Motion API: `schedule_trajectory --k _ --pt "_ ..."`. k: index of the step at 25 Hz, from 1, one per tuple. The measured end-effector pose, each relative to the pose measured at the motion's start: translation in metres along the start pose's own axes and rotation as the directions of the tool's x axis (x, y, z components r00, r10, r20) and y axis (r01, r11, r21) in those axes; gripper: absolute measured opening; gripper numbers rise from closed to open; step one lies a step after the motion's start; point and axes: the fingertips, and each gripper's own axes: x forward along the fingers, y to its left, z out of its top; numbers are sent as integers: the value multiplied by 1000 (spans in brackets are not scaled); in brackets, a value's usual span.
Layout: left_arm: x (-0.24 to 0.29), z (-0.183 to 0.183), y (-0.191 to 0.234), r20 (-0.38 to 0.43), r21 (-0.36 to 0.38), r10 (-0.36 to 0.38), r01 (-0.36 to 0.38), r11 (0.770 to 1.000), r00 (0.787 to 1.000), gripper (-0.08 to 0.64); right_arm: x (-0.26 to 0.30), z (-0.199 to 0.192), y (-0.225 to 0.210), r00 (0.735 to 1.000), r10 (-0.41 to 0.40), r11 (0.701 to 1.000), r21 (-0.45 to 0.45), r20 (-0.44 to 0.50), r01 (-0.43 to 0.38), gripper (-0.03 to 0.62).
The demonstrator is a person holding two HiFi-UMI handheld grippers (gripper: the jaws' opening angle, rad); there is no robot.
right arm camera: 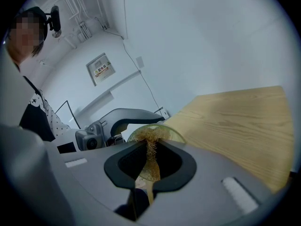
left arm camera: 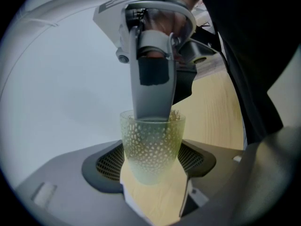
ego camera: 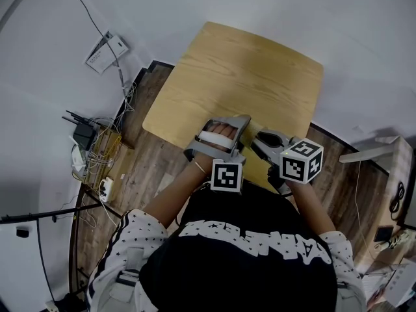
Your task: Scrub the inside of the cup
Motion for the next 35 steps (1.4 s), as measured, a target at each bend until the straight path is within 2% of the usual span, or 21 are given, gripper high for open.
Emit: schedule_trajectory --k 7,13,22,26,35 --pt "6 -4 0 5 -9 -14 14 1000 1000 356 4 1 -5 1000 -3 1000 9 0 3 55" --pt "13 2 8 65 -81 15 -9 997 998 356 3 2 -11 1000 -25 1000 -3 -2 25 58" --pt "25 0 13 84 -109 -2 11 994 996 356 -9 4 -21 998 -53 999 13 25 53 60" --pt "33 -6 14 80 -127 -10 20 992 997 356 -19 7 -23 996 -67 998 21 53 66 60" --pt "49 -22 16 76 -230 -47 63 971 996 356 -44 12 -36 981 -138 989 77 134 129 61"
